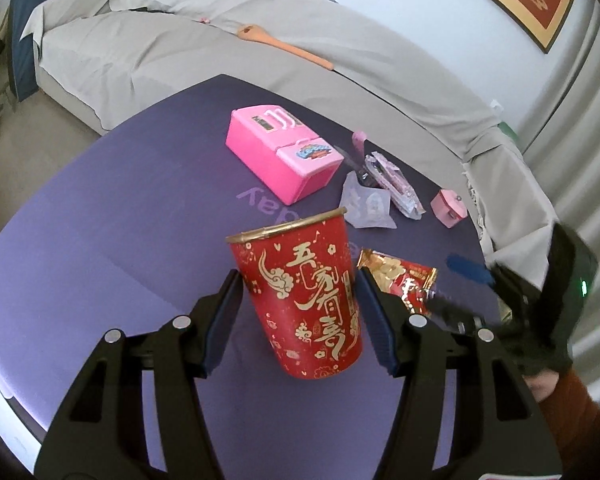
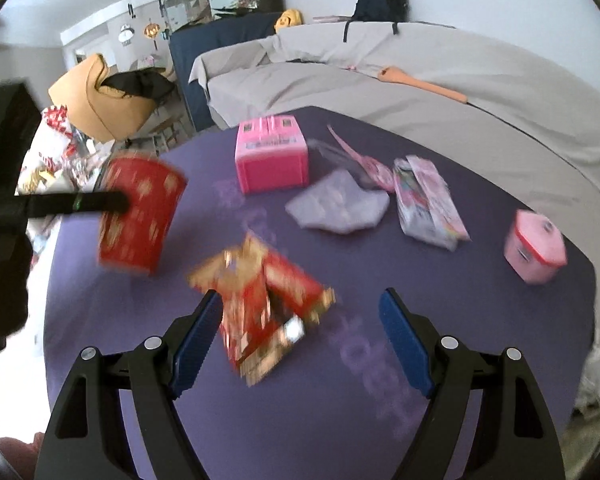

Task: Collect trash
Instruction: 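Grasp the red paper cup with the left tool, then grasp the red-gold snack packet with the right tool while the left tool holds the cup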

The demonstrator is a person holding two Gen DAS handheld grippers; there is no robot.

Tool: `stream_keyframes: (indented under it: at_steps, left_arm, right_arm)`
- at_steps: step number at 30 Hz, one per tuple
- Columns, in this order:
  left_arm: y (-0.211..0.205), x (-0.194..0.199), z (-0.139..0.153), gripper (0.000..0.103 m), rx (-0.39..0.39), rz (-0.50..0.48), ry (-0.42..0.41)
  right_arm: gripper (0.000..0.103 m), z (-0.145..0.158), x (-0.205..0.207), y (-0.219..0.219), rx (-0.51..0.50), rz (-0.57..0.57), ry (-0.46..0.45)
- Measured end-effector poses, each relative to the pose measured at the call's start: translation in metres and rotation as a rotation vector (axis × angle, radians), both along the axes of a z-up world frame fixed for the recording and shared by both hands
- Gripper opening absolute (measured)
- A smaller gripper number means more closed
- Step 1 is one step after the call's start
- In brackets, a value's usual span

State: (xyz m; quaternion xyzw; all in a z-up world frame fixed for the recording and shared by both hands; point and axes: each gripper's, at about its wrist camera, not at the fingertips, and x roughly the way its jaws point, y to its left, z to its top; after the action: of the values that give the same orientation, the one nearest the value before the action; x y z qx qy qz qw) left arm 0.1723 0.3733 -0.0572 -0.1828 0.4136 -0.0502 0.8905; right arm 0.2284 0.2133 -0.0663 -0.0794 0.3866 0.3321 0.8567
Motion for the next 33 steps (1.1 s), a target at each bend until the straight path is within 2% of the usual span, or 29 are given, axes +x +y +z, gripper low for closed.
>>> stream_keyframes:
  at_steps: [3, 4, 5, 6, 9, 19, 21, 23, 26, 33]
  left_arm:
    - [0.001, -0.002, -0.002, 0.055, -0.002, -0.005, -0.003]
    - [0.001, -0.003, -0.002, 0.055, -0.001, -0.007, -0.006]
    - [0.001, -0.004, -0.002, 0.055, 0.0, -0.008, -0.007]
    - [0.001, -0.004, -0.002, 0.055, 0.0, -0.007, -0.008]
    - [-0.002, -0.005, -0.002, 0.055, -0.001, -0.004, -0.009]
    - [-0.022, 0.004, -0.013, 0.055, 0.022, 0.001, 0.026]
    - [-0.026, 0.007, -0.014, 0.055, 0.021, 0.005, 0.031]
    - [-0.031, 0.008, -0.013, 0.055, 0.023, 0.003, 0.027]
    - [-0.038, 0.007, -0.01, 0.053, 0.031, -0.014, 0.02]
    - [-0.049, 0.003, -0.005, 0.051, 0.057, -0.039, 0.014]
  right_arm:
    - [0.075, -0.006, 0.019, 0.01, -0.023, -0.006, 0.026]
    - [0.065, -0.008, 0.022, 0.012, -0.026, 0.004, 0.037]
    - [0.047, -0.012, 0.024, 0.012, -0.039, 0.021, 0.058]
    - [0.041, -0.016, 0.024, 0.013, -0.053, 0.028, 0.073]
    - [0.035, -0.02, 0.022, -0.001, -0.049, 0.01, 0.102]
    - [0.035, -0.022, -0.017, -0.085, -0.052, -0.095, 0.126]
    - [0.043, -0.023, -0.023, -0.095, -0.028, -0.103, 0.149]
    - [0.058, -0.024, -0.027, -0.104, 0.028, -0.097, 0.18]
    - [0.068, -0.025, -0.031, -0.104, 0.056, -0.09, 0.201]
    - [0.071, -0.02, -0.027, -0.092, 0.008, -0.102, 0.249]
